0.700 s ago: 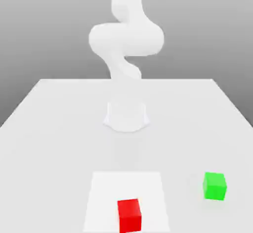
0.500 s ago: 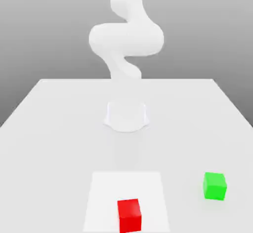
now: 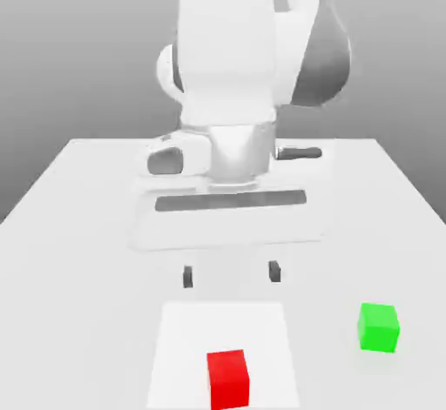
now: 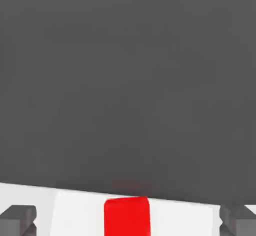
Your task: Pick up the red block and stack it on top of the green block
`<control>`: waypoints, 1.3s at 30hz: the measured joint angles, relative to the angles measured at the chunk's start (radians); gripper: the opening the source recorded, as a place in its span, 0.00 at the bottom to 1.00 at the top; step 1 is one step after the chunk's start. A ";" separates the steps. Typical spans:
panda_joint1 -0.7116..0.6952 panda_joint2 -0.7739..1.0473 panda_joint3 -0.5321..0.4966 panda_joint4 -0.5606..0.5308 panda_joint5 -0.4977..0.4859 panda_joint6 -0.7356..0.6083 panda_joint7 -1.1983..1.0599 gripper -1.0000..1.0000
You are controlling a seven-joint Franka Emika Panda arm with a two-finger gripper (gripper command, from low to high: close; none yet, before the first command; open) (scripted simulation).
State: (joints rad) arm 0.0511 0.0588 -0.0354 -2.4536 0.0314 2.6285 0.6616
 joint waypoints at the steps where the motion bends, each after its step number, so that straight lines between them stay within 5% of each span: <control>1: 0.000 0.036 0.000 -0.007 -0.003 0.014 -0.003 0.50; 8: -0.005 0.289 0.007 -0.004 -0.002 0.178 -0.019 0.50; 9: -0.007 0.316 0.009 0.000 0.000 0.201 -0.021 0.00; 16: -0.006 0.319 0.008 0.000 0.000 0.203 -0.020 0.00; 21: 0.002 0.166 0.004 -0.025 -0.014 0.074 -0.015 0.00; 35: 0.282 -0.018 0.269 -0.140 -0.048 0.004 -0.383 0.00; 39: 0.291 0.091 0.256 -0.141 -0.115 0.109 -0.359 0.00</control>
State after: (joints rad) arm 0.3424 0.1493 0.2201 -2.5944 -0.0832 2.7378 0.3027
